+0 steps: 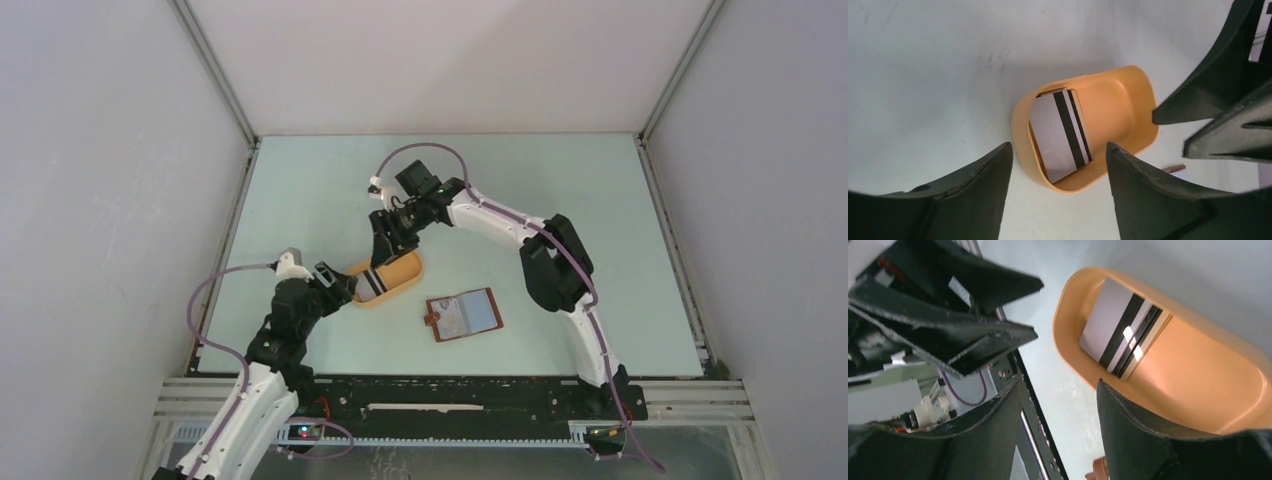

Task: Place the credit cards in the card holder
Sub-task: Pick up the credit card from the storage box.

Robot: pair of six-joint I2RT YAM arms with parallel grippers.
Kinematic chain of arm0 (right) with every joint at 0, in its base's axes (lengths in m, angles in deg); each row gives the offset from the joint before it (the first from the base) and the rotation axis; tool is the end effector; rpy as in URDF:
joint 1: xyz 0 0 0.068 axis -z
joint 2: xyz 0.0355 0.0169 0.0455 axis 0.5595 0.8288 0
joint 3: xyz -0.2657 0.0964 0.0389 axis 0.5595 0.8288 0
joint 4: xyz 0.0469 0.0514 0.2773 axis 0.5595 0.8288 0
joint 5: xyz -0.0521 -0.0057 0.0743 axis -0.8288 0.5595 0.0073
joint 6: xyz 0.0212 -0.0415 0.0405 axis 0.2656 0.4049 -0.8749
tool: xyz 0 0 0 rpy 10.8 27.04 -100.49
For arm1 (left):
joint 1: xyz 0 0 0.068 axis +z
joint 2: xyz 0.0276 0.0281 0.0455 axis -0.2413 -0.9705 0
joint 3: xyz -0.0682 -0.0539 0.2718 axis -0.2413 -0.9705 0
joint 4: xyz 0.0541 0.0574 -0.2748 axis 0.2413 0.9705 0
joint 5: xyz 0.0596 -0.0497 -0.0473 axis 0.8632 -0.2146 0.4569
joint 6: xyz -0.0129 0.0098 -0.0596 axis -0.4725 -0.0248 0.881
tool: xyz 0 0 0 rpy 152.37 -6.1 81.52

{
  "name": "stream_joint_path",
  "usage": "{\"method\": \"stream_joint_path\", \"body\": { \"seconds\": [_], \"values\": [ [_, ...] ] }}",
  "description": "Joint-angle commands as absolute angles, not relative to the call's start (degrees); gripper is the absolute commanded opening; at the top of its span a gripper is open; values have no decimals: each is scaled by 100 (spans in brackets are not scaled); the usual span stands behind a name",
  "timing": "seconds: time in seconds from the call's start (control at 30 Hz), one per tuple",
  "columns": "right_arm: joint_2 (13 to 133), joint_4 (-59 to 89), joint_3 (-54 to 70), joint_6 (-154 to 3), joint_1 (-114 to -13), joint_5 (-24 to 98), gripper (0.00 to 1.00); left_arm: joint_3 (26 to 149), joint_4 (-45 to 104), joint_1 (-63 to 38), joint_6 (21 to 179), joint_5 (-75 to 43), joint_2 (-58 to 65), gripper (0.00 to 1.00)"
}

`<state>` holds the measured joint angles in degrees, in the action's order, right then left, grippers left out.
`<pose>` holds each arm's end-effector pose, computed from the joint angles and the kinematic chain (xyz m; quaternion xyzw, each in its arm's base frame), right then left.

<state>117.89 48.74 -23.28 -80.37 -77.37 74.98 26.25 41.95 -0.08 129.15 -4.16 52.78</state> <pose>0.3558 0.3821 0.2195 -0.3576 0.8076 0.4615 0.0833 0.1532 -0.0351 0.1689 -0.2158 0.8185 -0.2217 0.4840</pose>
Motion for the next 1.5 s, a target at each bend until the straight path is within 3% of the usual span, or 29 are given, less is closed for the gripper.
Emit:
{"method": "stream_joint_path", "body": {
  "seconds": [0.0,0.17,0.8,1.2,1.47],
  "values": [
    [12175,4745,-3002,-8735,-7942,6989,64,2500,3609,83,13068,-582,5038,70],
    [12866,5109,-3720,-8672,-8044,6658,65,2385,3298,148,13065,-748,4568,59],
    [13118,4964,-3314,-8870,-8319,6233,66,2368,3261,148,12916,-949,3974,36],
    [13140,4825,-3087,-9030,-8328,6312,65,2364,3028,148,12890,-1202,3749,26],
    [13102,4549,-2951,-9423,-8317,7072,65,2375,2954,148,12888,-1292,3663,24]
  ]
}}
